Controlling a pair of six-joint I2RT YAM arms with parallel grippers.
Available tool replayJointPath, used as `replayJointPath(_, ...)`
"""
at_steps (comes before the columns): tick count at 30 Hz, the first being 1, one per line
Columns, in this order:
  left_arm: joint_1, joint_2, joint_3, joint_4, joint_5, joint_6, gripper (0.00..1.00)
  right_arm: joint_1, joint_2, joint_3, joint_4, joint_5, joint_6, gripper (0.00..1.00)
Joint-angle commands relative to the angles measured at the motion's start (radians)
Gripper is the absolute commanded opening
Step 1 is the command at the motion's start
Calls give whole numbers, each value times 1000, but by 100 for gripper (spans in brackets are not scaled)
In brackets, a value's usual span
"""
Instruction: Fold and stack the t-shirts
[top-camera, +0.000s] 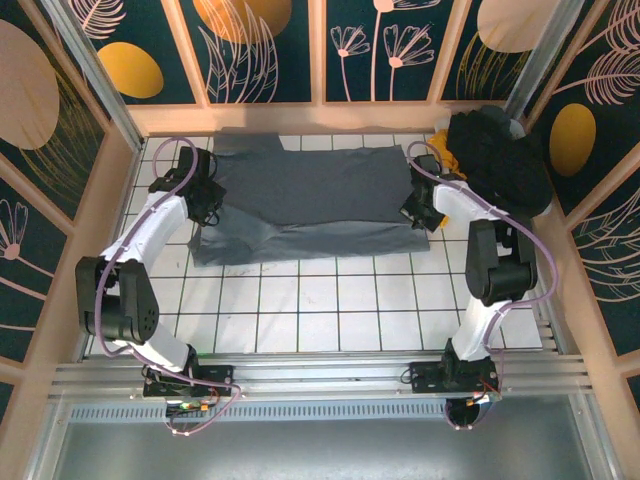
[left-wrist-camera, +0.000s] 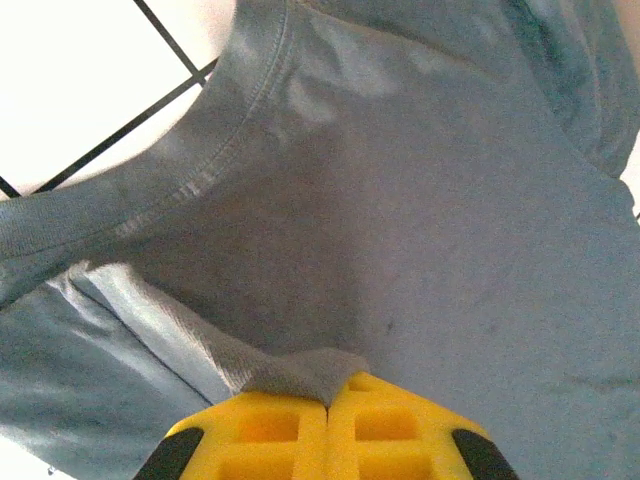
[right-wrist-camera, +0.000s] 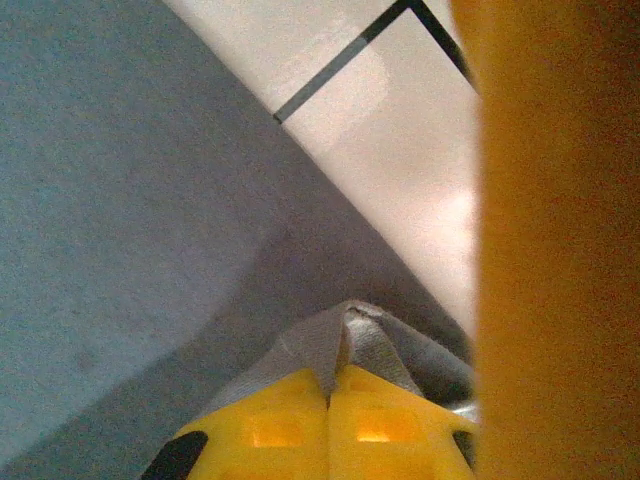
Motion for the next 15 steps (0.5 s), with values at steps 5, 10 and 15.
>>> replayJointPath(5, 20, 65, 49, 27, -29, 45, 0, -14, 60, 62, 13, 23, -30, 0)
replayJointPath(10, 28, 131, 93, 32, -31, 67, 0, -18, 93, 86, 11, 29, -37, 0)
replayJointPath(15, 42, 195, 150, 49, -4, 118, 0, -28, 113, 121, 6, 29, -56, 0)
